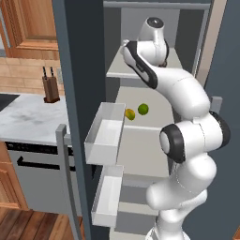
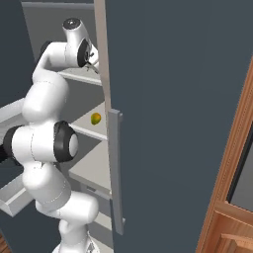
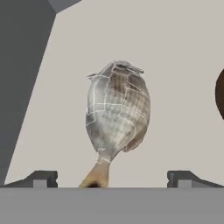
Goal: Take the potato and fish from the highest rack and move them to the second highest rack where the lime and mango are located, to maximize freezer space. Close the freezer door after rearranging.
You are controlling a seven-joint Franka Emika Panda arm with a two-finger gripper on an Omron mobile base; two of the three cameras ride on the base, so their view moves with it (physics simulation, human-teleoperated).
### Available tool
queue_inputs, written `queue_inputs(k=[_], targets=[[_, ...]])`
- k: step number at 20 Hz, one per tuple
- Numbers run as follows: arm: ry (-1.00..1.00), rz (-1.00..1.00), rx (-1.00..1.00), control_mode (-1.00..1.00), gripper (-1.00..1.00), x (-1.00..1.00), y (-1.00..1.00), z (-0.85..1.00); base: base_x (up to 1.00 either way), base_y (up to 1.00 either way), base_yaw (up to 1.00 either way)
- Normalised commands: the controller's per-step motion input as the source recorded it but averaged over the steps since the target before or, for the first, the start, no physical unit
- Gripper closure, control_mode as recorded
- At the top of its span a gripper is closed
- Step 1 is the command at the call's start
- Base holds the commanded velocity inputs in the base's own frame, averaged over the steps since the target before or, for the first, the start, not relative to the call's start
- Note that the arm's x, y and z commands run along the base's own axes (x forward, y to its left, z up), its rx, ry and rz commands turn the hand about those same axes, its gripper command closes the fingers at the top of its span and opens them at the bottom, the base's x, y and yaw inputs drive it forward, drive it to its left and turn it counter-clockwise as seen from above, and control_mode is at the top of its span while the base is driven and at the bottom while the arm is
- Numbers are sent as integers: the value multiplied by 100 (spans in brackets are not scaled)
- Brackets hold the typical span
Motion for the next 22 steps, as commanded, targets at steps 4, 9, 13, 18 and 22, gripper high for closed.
queue_inputs(k=[4,9,13,18,22], targets=[[1,0,-2,-100,-100,36,7,-16,0,0,0],[7,0,-11,-100,-100,38,8,-24,0,0,0],[12,0,-18,-100,-100,24,2,-34,0,0,0],[2,0,-14,-100,100,0,0,-48,0,0,0],[0,0,-1,-100,100,-11,-2,-39,0,0,0]])
